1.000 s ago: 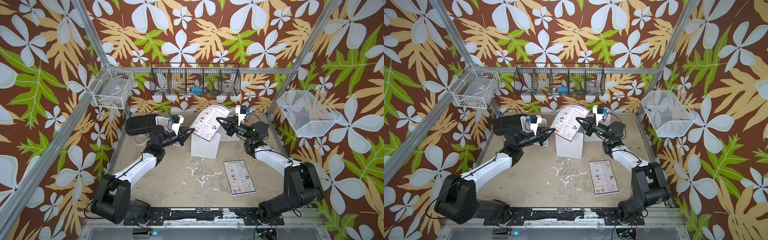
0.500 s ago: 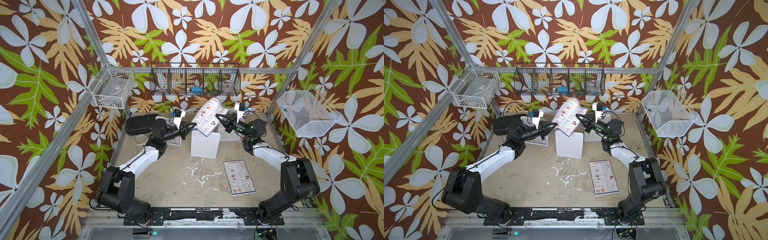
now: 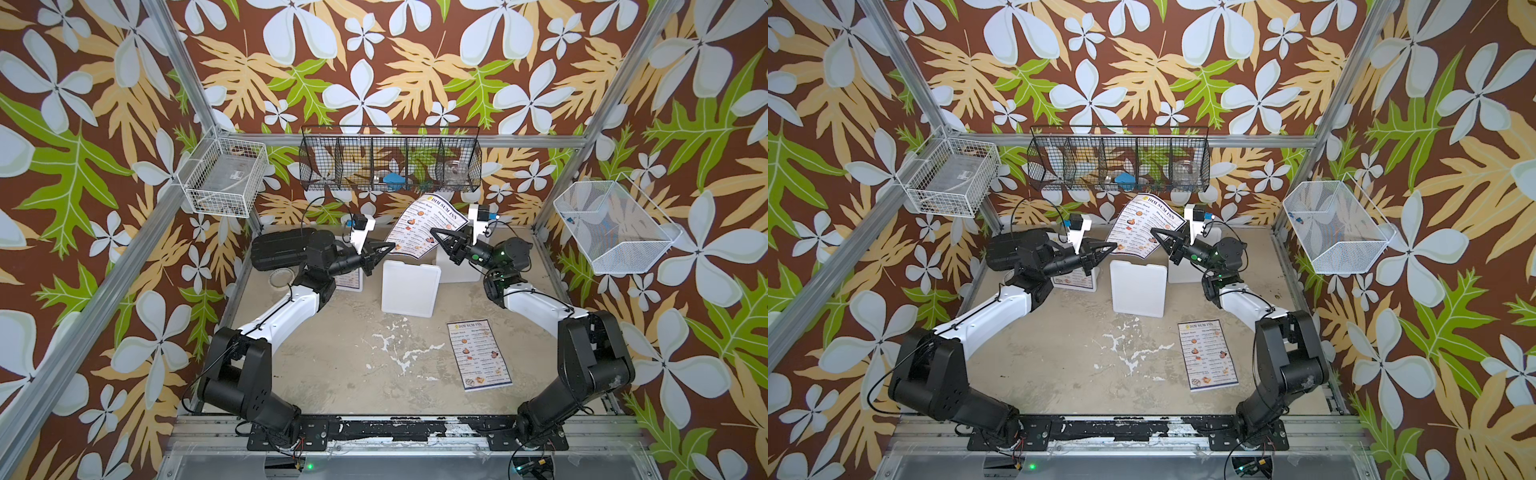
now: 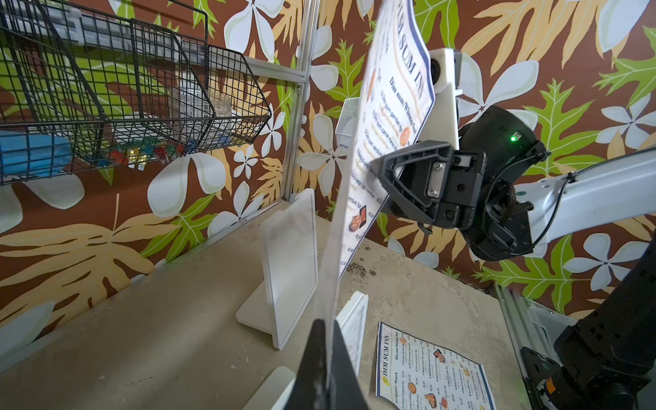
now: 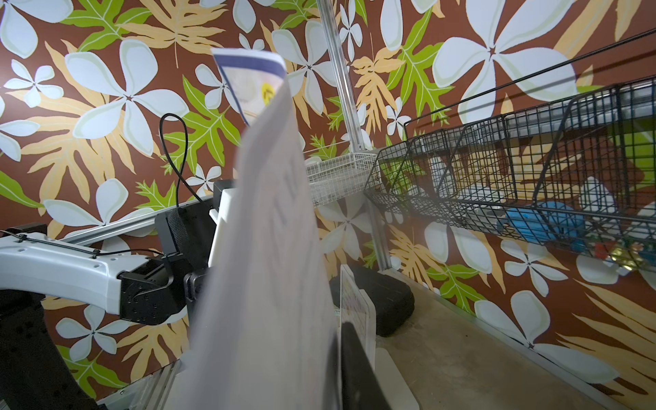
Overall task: Insert the menus into the narrow rack
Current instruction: Insert the menu into the narrow rack.
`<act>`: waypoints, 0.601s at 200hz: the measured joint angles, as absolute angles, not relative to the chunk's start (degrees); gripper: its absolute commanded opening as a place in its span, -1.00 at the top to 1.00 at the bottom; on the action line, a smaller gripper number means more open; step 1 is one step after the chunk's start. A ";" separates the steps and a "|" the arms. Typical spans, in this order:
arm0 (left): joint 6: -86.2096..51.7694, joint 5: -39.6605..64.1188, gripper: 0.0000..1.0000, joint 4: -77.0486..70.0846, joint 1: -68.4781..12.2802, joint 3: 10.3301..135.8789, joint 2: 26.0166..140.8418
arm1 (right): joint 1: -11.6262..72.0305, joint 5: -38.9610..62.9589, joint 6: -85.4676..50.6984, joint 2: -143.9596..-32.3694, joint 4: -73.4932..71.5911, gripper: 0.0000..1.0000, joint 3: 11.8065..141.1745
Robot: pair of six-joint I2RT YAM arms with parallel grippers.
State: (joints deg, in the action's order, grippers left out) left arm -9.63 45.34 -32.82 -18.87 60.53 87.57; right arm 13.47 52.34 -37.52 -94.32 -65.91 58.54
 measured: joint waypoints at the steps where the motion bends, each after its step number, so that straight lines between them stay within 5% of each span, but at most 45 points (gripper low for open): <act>1: -9.58 45.34 0.90 -32.82 -18.85 60.53 87.59 | 13.47 52.31 -37.52 -94.35 -65.91 0.76 58.54; 120: -10.11 46.54 0.76 -33.39 -17.30 61.36 90.15 | 13.39 52.93 -40.32 -96.97 -68.55 0.85 58.83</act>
State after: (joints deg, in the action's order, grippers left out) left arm -10.11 46.54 -33.39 -17.30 61.36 90.15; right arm 13.39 52.93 -40.32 -96.97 -68.55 58.83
